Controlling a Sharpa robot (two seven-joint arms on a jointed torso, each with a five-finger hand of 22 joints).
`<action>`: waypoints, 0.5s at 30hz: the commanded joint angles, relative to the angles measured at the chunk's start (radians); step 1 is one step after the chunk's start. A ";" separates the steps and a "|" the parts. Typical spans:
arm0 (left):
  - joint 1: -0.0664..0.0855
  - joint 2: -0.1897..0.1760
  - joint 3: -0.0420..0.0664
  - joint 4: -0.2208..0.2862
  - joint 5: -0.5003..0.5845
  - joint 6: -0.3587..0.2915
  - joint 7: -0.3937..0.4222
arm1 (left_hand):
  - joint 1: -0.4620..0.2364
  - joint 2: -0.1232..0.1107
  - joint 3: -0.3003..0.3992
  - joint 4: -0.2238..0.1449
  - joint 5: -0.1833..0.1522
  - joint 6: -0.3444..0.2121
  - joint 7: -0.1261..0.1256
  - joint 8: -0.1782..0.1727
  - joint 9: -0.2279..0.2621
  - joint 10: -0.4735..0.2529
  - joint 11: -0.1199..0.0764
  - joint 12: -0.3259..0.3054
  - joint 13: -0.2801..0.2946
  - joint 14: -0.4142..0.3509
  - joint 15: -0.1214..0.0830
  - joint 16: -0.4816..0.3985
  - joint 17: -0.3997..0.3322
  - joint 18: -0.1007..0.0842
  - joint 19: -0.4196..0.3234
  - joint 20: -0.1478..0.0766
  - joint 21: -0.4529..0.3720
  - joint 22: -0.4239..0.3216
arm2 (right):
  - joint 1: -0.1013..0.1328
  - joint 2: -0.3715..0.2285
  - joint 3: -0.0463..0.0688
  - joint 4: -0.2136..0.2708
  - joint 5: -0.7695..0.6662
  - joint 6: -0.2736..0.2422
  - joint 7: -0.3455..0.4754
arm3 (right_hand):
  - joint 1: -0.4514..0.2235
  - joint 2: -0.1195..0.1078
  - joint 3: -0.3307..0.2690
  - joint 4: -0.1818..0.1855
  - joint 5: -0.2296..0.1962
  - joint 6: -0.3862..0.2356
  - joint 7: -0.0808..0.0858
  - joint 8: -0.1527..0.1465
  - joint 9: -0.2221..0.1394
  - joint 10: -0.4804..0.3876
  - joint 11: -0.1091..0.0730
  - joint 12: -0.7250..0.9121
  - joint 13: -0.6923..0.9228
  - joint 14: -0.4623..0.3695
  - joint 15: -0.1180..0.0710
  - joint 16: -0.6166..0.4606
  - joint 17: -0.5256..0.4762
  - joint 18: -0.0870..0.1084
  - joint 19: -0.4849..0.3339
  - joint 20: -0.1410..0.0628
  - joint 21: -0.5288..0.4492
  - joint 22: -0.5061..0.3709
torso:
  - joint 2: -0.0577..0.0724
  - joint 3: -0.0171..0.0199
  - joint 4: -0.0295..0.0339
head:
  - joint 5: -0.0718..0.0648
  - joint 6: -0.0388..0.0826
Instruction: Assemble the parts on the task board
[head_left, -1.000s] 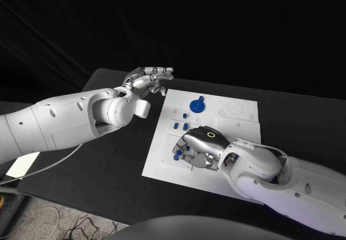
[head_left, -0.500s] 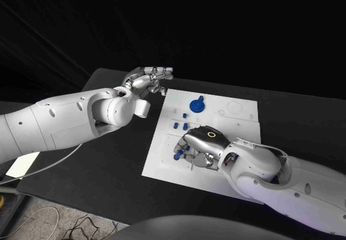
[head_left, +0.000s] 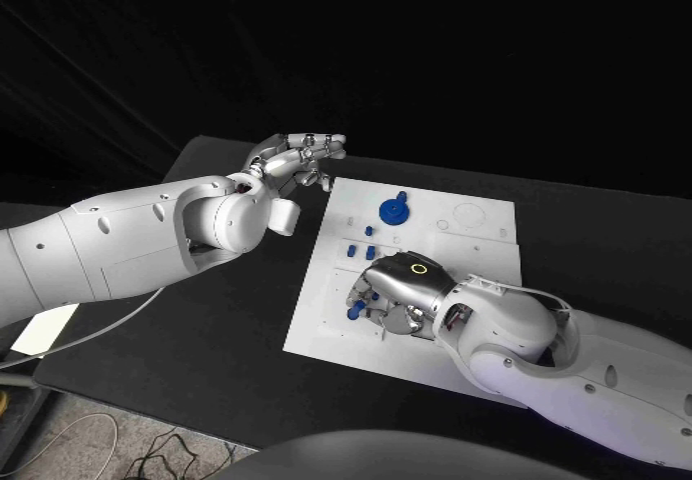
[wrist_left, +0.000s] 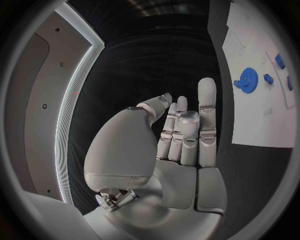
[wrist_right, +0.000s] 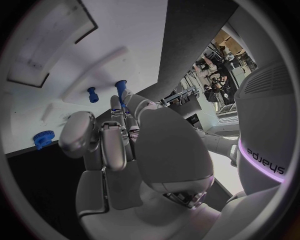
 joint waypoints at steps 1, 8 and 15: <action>0.000 0.001 0.001 0.002 -0.004 0.018 0.004 | 0.000 0.011 0.001 -0.007 0.004 -0.005 -0.002 0.003 0.000 -0.005 -0.002 0.003 0.001 -0.009 -0.001 -0.001 -0.001 0.012 -0.004 0.001 -0.006 0.000 | -0.002 0.005 -0.002 -0.004 -0.017 0.037 -0.014 | -0.011 0.004 0.005 -0.001 0.002 0.003 0.005 0.004 0.001 0.038 -0.032 0.002 0.001 0.050 -0.001 0.005 -0.001 0.006 0.000 -0.002 0.002 -0.001 | 0.000 -0.0002 -0.0003 | -0.001 0.000; 0.001 0.000 0.001 0.003 -0.004 0.017 0.004 | 0.000 0.011 0.001 -0.007 0.004 -0.005 -0.002 0.003 0.000 -0.005 -0.002 0.003 0.001 -0.009 -0.001 -0.001 -0.001 0.012 -0.004 0.001 -0.006 0.000 | -0.001 0.012 -0.003 -0.010 -0.011 0.022 -0.010 | -0.050 -0.017 0.002 0.001 0.012 -0.023 0.013 -0.010 -0.004 0.000 -0.022 -0.004 -0.005 0.049 0.008 0.004 -0.004 0.007 -0.004 0.004 -0.002 -0.006 | 0.000 -0.0003 -0.0001 | -0.001 0.000; 0.001 -0.001 0.001 0.004 -0.004 0.017 0.002 | 0.000 0.011 0.001 -0.007 0.004 -0.005 -0.002 0.003 0.000 -0.005 -0.002 0.003 0.001 -0.009 -0.001 -0.001 -0.001 0.012 -0.004 0.001 -0.006 0.000 | 0.000 0.014 -0.003 -0.017 0.011 0.003 0.005 | -0.127 -0.069 -0.039 0.029 0.031 -0.092 0.031 -0.013 -0.022 -0.123 0.005 -0.001 -0.009 0.034 0.030 -0.035 -0.059 0.020 -0.034 0.025 -0.051 -0.079 | 0.000 0.0003 -0.0003 | -0.001 0.000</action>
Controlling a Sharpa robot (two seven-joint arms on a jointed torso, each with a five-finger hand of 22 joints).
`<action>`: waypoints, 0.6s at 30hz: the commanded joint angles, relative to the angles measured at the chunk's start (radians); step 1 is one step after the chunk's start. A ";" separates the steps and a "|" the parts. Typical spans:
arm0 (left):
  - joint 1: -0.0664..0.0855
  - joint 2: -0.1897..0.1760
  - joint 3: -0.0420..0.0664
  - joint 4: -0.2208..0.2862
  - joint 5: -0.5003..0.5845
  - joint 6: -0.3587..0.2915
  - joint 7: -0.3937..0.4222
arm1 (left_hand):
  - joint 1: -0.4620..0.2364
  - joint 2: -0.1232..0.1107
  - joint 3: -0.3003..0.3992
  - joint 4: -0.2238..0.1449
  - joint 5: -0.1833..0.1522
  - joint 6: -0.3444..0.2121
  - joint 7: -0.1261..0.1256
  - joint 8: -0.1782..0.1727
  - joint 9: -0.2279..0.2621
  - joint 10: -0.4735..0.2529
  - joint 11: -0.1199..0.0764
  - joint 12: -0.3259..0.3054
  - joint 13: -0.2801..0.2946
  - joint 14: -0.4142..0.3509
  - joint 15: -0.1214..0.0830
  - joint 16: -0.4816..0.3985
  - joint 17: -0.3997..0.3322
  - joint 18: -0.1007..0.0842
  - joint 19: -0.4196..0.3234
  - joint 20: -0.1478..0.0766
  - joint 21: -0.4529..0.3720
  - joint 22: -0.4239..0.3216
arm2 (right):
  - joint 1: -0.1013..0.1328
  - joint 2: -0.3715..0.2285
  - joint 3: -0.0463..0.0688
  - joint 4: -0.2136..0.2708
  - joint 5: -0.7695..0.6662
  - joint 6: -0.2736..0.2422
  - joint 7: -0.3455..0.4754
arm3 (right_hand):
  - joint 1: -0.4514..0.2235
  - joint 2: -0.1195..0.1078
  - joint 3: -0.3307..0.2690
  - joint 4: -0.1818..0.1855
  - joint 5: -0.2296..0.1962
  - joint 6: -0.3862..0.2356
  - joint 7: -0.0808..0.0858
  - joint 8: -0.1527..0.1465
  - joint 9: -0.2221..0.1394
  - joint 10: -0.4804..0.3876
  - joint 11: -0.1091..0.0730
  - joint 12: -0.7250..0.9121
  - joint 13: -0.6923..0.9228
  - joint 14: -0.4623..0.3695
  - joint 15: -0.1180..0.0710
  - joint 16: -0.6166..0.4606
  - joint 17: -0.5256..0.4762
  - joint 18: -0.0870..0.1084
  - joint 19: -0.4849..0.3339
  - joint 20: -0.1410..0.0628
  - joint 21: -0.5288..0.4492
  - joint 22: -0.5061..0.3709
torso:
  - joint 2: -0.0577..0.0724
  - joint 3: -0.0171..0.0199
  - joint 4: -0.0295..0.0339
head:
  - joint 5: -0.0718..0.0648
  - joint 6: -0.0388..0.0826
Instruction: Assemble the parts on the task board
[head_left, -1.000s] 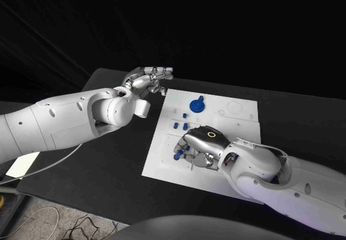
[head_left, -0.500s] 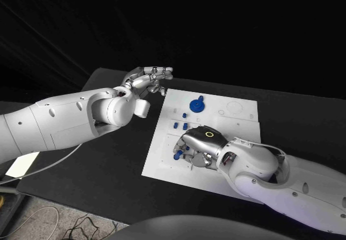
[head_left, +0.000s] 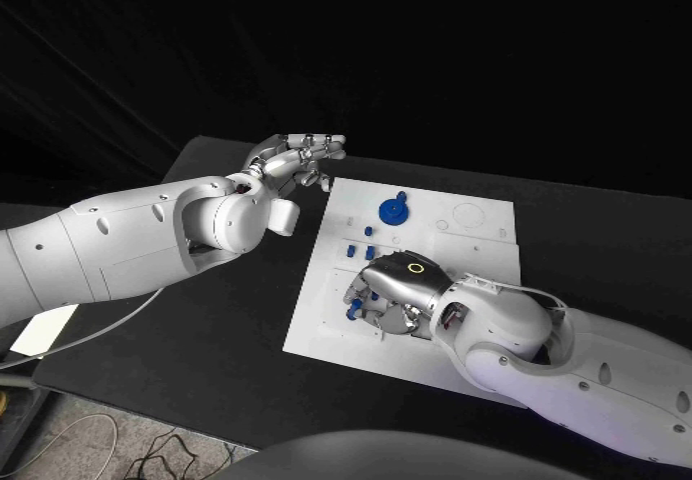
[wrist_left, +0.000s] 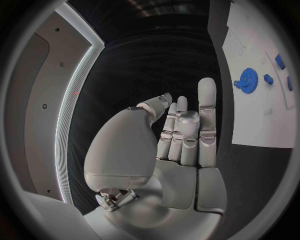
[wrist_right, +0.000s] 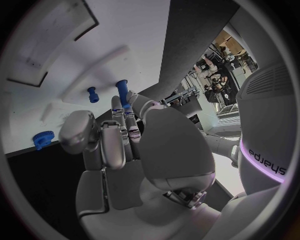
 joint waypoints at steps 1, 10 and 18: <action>0.000 0.000 0.001 0.003 -0.004 0.017 0.003 | 0.000 0.011 0.001 -0.007 0.004 -0.006 -0.002 0.003 0.000 -0.005 -0.002 0.003 0.001 -0.009 -0.001 -0.001 -0.001 0.012 -0.004 0.001 -0.006 0.000 | -0.002 0.001 -0.002 -0.005 0.013 -0.003 0.012 | -0.008 -0.015 -0.016 0.003 0.006 -0.027 0.000 -0.005 -0.007 -0.033 0.006 0.003 0.000 0.034 0.008 -0.021 -0.028 0.025 -0.019 0.002 -0.031 -0.045 | 0.000 0.0008 -0.0003 | 0.001 0.000; 0.001 -0.001 0.001 0.003 -0.004 0.017 0.001 | 0.000 0.011 0.001 -0.007 0.004 -0.006 -0.002 0.003 0.000 -0.005 -0.002 0.003 0.001 -0.009 -0.001 -0.001 -0.001 0.012 -0.004 0.001 -0.006 0.000 | -0.002 -0.004 -0.003 -0.004 0.023 -0.056 0.039 | -0.011 -0.014 -0.069 -0.001 0.016 -0.071 -0.002 -0.003 -0.011 -0.117 0.012 0.012 0.002 0.005 0.011 -0.107 -0.137 0.048 -0.069 0.009 -0.140 -0.191 | 0.000 0.0011 -0.0004 | 0.001 -0.001; 0.001 -0.001 0.001 0.002 -0.004 0.018 0.000 | 0.000 0.011 0.001 -0.007 0.004 -0.006 -0.002 0.003 0.000 -0.005 -0.002 0.003 0.001 -0.009 -0.001 -0.001 -0.001 0.012 -0.004 0.001 -0.006 0.000 | -0.002 -0.026 -0.002 0.015 0.045 -0.130 0.066 | -0.014 -0.014 -0.087 0.001 0.016 -0.075 0.000 -0.003 -0.010 -0.118 0.011 0.020 0.003 0.007 0.011 -0.108 -0.140 0.048 -0.065 0.009 -0.142 -0.192 | 0.000 0.0016 -0.0006 | -0.002 0.002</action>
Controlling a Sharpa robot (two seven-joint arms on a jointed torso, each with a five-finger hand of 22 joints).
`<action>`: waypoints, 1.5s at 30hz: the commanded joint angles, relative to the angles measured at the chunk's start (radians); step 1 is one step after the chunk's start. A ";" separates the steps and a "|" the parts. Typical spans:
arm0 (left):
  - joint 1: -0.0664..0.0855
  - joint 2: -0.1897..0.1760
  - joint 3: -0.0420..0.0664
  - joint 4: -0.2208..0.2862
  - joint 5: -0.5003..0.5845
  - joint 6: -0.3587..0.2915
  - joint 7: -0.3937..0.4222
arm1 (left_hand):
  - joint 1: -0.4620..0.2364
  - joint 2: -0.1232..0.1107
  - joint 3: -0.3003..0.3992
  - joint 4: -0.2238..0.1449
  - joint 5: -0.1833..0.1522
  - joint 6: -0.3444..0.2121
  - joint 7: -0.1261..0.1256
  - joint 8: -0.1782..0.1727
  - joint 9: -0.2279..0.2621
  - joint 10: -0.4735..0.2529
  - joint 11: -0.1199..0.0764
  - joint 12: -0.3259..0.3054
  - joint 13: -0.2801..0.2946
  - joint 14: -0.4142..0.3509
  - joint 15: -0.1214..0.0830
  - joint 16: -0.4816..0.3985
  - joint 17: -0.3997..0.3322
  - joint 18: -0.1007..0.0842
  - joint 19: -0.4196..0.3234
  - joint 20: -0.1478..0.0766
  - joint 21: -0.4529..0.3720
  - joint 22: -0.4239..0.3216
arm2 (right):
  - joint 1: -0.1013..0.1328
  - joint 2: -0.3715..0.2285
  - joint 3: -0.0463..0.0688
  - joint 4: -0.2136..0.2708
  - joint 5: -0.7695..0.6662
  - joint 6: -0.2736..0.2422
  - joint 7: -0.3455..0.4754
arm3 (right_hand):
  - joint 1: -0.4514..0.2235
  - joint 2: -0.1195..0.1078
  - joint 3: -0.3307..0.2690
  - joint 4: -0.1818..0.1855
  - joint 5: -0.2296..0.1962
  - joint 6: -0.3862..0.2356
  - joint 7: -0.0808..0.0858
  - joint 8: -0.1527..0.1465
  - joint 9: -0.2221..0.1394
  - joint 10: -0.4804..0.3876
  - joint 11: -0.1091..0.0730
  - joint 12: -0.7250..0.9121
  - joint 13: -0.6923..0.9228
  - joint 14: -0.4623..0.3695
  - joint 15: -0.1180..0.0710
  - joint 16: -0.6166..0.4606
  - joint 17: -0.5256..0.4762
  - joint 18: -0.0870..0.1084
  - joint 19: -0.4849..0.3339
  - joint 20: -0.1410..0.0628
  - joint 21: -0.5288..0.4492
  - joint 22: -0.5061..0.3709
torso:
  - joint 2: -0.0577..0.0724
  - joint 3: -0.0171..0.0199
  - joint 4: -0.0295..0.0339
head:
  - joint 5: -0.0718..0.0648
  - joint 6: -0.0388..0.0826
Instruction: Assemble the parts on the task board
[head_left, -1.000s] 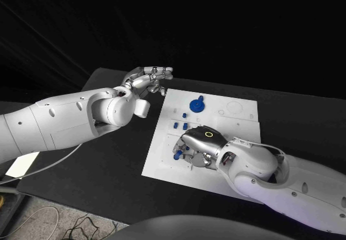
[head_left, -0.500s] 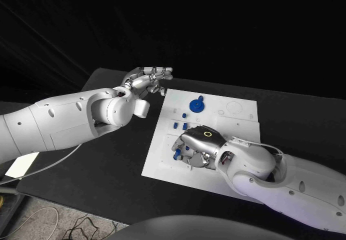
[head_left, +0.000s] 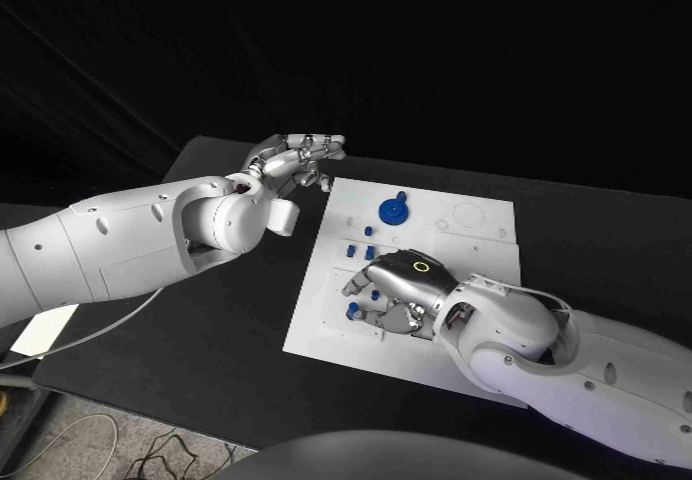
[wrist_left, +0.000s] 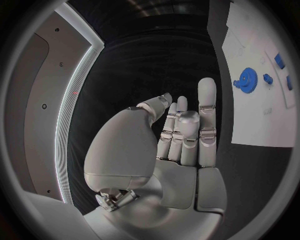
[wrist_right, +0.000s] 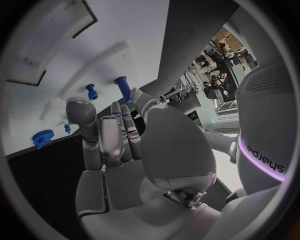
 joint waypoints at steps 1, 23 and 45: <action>0.000 0.000 0.001 0.001 -0.004 0.018 0.003 | 0.000 0.011 0.001 -0.007 0.004 -0.006 -0.002 0.003 0.000 -0.005 -0.002 0.003 0.001 -0.009 -0.001 -0.001 -0.001 0.012 -0.004 0.001 -0.006 0.000 | -0.001 -0.015 0.000 0.015 0.026 -0.084 0.038 | -0.006 -0.006 -0.013 0.003 0.005 -0.011 0.001 -0.003 0.000 -0.002 -0.001 0.008 0.002 0.008 0.004 -0.007 -0.002 0.016 -0.002 0.000 -0.005 -0.002 | 0.000 0.0006 -0.0003 | -0.002 0.002; 0.000 -0.017 -0.003 0.008 -0.004 0.013 0.003 | 0.000 0.011 0.001 -0.007 0.004 -0.006 -0.002 0.003 0.000 -0.005 -0.002 0.003 0.001 -0.009 -0.001 -0.001 -0.001 0.012 -0.004 0.001 -0.006 0.000 | 0.076 -0.431 -0.004 0.154 0.649 -0.144 -0.029 | -0.113 0.042 -0.248 0.100 0.123 0.015 -0.054 0.096 0.037 0.400 -0.089 1.031 0.955 0.069 -0.065 0.202 0.262 -0.044 0.130 -0.069 0.254 0.367 | -0.020 -0.0025 -0.0300 | -0.145 0.075; -0.008 -0.024 -0.014 0.014 -0.004 0.018 0.003 | -0.001 0.013 0.001 -0.007 0.004 -0.006 -0.002 0.005 0.000 -0.010 -0.001 0.009 0.003 -0.010 0.000 -0.001 -0.003 0.013 -0.004 0.002 -0.007 0.000 | 0.042 -0.513 -0.035 0.224 0.378 -0.060 -0.284 | -0.155 0.099 -0.406 0.196 0.185 -0.035 -0.065 0.248 0.147 0.437 -0.095 1.313 1.301 0.086 -0.070 0.281 0.384 -0.060 0.149 -0.068 0.319 0.465 | -0.032 0.0038 -0.0534 | -0.204 0.067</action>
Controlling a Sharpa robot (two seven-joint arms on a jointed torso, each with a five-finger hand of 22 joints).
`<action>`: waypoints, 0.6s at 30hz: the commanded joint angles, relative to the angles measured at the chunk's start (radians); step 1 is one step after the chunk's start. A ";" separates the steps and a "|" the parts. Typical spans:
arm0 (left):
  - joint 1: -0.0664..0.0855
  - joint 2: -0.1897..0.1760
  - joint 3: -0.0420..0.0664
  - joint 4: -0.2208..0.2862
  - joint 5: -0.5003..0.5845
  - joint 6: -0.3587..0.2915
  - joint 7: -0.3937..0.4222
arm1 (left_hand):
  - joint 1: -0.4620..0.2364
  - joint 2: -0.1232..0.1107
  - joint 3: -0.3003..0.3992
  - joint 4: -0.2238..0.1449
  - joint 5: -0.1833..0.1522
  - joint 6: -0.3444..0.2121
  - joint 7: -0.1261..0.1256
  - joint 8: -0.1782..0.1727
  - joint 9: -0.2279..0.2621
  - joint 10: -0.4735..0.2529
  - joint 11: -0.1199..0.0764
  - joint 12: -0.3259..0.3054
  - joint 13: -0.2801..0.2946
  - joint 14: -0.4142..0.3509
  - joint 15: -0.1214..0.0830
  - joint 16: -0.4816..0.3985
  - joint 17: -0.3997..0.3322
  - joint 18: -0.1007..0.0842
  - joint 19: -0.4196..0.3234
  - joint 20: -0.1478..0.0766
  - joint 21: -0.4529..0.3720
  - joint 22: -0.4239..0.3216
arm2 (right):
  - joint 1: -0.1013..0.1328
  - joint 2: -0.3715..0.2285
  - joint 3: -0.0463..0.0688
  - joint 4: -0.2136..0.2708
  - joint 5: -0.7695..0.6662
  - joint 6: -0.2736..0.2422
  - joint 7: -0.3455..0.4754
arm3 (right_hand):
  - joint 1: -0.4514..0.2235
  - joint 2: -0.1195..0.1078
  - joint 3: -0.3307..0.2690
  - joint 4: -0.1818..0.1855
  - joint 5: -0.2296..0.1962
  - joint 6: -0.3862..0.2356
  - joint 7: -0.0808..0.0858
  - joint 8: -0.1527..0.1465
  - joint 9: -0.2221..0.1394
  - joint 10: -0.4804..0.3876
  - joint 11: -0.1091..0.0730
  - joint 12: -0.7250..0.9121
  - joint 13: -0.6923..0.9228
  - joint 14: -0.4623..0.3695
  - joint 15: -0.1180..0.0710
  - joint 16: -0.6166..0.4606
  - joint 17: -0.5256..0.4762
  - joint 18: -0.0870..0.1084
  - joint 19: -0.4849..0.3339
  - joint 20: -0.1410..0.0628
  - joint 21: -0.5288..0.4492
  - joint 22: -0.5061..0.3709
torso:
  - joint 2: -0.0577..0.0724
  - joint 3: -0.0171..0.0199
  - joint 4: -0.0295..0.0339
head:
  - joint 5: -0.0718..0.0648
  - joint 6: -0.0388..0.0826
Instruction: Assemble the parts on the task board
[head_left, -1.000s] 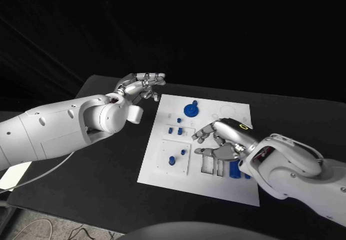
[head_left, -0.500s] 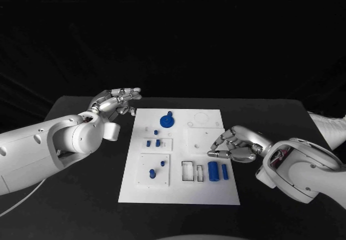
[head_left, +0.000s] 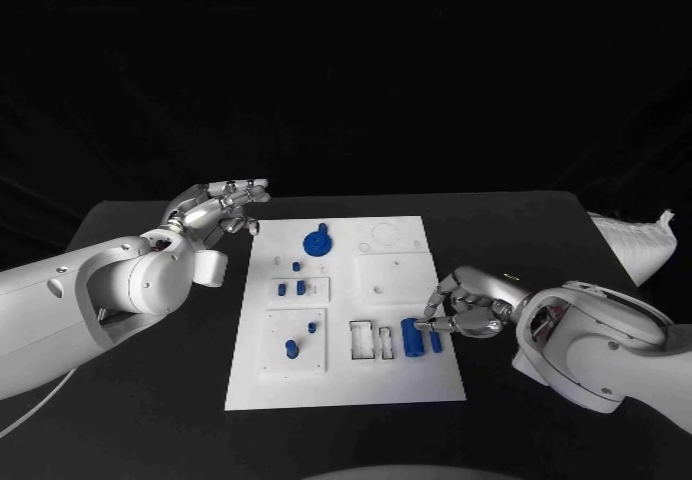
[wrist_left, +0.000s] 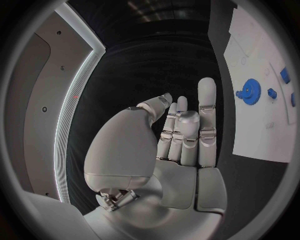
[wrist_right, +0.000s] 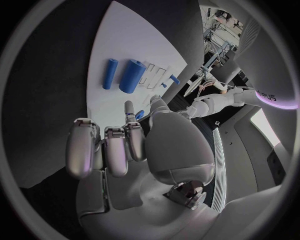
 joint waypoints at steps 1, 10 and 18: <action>-0.001 -0.001 0.000 0.003 -0.004 0.018 0.005 | 0.001 0.011 -0.002 -0.005 0.004 -0.006 -0.002 0.005 0.000 -0.006 0.002 0.004 0.001 -0.010 0.000 -0.001 -0.001 0.013 -0.004 0.002 -0.001 0.000 | -0.006 0.011 0.000 0.001 -0.085 0.030 -0.060 | 0.002 0.011 -0.010 0.001 0.006 -0.009 0.001 0.006 0.003 -0.004 0.000 0.001 0.057 0.088 -0.007 0.006 0.163 -0.020 0.009 0.000 0.007 0.002 | 0.000 -0.0019 0.0013 | 0.004 -0.009; -0.002 -0.007 0.000 0.006 -0.004 0.017 0.004 | 0.001 0.011 -0.002 -0.005 0.004 -0.006 -0.002 0.005 0.000 -0.006 0.002 0.004 0.001 -0.010 0.000 -0.001 -0.001 0.013 -0.004 0.002 -0.001 0.000 | -0.019 0.043 -0.001 -0.015 -0.128 0.059 -0.071 | 0.004 0.010 -0.016 0.002 0.009 -0.010 0.000 0.010 0.007 -0.005 -0.001 0.001 0.058 0.088 -0.007 0.008 0.166 -0.021 0.010 0.000 0.009 0.006 | 0.000 -0.0024 -0.0012 | 0.009 -0.024; -0.002 -0.010 0.000 0.009 -0.004 0.019 0.003 | 0.001 0.011 -0.002 -0.005 0.004 -0.006 -0.002 0.005 0.000 -0.006 0.002 0.004 0.001 -0.010 0.000 -0.001 -0.001 0.013 -0.004 0.002 -0.001 0.000 | -0.030 0.067 -0.001 -0.031 -0.171 0.077 -0.083 | 0.006 0.010 -0.019 0.004 0.010 -0.010 0.000 0.014 0.011 -0.006 -0.001 -0.003 0.056 0.088 -0.007 0.008 0.166 -0.021 0.010 0.000 0.009 0.007 | 0.000 -0.0029 -0.0012 | 0.008 -0.030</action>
